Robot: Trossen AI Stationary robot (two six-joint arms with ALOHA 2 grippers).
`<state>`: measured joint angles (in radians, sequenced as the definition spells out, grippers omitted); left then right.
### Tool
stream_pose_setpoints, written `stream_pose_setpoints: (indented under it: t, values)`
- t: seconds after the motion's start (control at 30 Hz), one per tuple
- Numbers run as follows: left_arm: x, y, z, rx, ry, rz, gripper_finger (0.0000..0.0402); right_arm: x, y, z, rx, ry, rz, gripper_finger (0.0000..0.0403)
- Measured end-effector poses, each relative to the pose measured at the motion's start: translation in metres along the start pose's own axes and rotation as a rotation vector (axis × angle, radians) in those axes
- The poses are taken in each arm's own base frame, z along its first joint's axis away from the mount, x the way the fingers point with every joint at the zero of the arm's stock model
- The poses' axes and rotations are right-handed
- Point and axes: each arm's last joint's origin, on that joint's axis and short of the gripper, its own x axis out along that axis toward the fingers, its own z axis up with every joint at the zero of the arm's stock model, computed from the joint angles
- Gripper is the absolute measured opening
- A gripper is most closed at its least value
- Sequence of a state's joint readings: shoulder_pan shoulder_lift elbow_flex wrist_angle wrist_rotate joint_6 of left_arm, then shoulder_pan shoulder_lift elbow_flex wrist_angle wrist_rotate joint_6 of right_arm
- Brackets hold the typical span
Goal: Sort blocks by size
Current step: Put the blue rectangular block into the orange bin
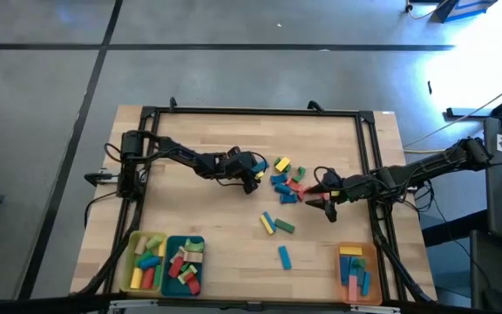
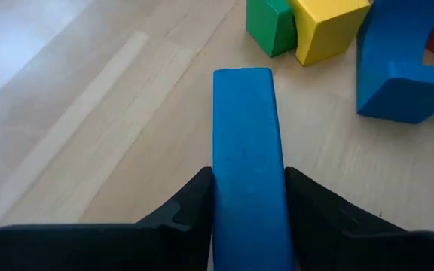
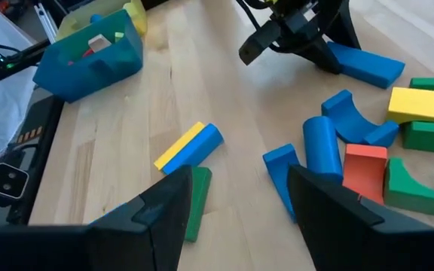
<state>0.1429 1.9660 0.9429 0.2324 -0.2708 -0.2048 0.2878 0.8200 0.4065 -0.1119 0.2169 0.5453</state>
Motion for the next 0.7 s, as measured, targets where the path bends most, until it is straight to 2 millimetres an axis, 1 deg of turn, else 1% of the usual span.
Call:
stream_pose_setpoints:
  t: [0.13, 0.27, 0.37, 0.47, 0.53, 0.6, 0.7]
  values:
    - [-0.008, -0.001, 0.011, -0.009, -0.019, -0.05, 0.0118, 0.0, 0.001, 0.001, 0.003, -0.013, 0.008, 0.0218]
    - [-0.03, -0.005, 0.041, -0.038, -0.122, -0.168, 0.0124, -0.002, 0.004, 0.006, 0.014, -0.049, 0.058, 0.0218]
    - [-0.042, -0.012, 0.053, -0.074, -0.151, -0.273, 0.0122, -0.007, 0.006, 0.01, 0.022, -0.071, 0.118, 0.0218]
    - [-0.052, -0.028, 0.067, -0.11, -0.231, -0.431, 0.0121, -0.013, 0.009, 0.014, 0.024, -0.105, 0.184, 0.0218]
    - [-0.06, -0.042, 0.075, -0.122, -0.283, -0.532, 0.0124, -0.017, 0.01, 0.016, -0.011, -0.119, 0.217, 0.0218]
    - [-0.065, -0.054, 0.076, -0.134, -0.285, -0.593, 0.0128, -0.021, 0.01, 0.017, -0.079, -0.132, 0.247, 0.0218]
    - [-0.071, -0.069, 0.077, -0.188, -0.262, -0.637, 0.013, -0.025, 0.01, 0.018, -0.195, -0.16, 0.256, 0.0218]
